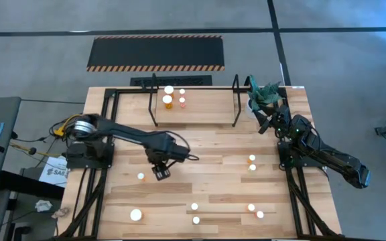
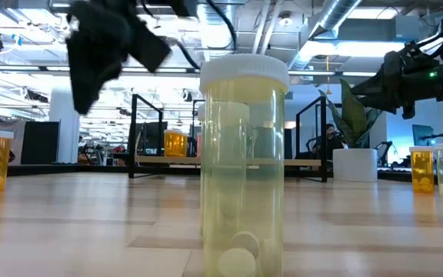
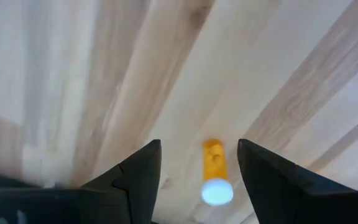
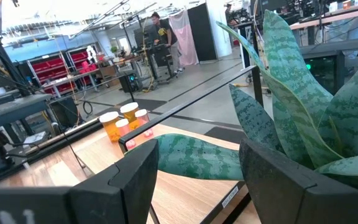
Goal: Pick and place medicine bottles onto shelf by color
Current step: Put the top left small orange pill bottle on the shelf
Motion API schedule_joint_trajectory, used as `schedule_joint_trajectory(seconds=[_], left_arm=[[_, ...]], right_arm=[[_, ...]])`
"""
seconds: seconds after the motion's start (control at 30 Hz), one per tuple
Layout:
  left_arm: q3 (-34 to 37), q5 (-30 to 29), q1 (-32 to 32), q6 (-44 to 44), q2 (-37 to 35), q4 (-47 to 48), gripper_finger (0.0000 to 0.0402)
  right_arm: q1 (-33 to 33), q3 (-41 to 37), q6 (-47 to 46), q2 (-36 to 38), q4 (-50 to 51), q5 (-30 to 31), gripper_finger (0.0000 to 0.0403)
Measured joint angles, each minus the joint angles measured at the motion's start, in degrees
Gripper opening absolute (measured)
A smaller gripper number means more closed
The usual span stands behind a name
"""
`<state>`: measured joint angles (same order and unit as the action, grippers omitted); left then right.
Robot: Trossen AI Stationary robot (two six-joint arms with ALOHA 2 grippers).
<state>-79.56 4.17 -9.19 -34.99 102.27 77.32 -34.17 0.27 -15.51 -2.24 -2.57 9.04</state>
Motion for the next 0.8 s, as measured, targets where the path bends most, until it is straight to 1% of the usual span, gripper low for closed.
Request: schedule_joint_trajectory(seconds=[0.17, 0.3, 0.43, 0.53, 0.8], left_arm=[[5.10, -4.65, -5.14, -11.28, -8.31, 0.25, 0.0199], [11.22, -4.73, -9.00, -15.85, -12.96, -2.61, 0.0199], [16.75, -6.03, -12.15, -13.28, -15.75, -9.16, 0.0199], [19.05, -5.39, -13.04, -10.36, -16.06, -12.39, 0.0199], [19.90, -4.08, -13.55, -10.13, -15.96, -12.68, 0.0199]], right_arm=[[0.02, -0.02, 0.00, 0.00, 0.01, 0.00, 0.0249], [0.00, -0.02, 0.00, 0.00, 0.00, 0.00, 0.0249], [0.01, -0.01, 0.00, 0.00, 0.00, 0.00, 0.0249], [0.00, -0.02, 0.00, 0.00, 0.00, 0.00, 0.0249], [0.00, 0.00, 0.00, 0.00, 0.00, 0.00, 0.0249]])
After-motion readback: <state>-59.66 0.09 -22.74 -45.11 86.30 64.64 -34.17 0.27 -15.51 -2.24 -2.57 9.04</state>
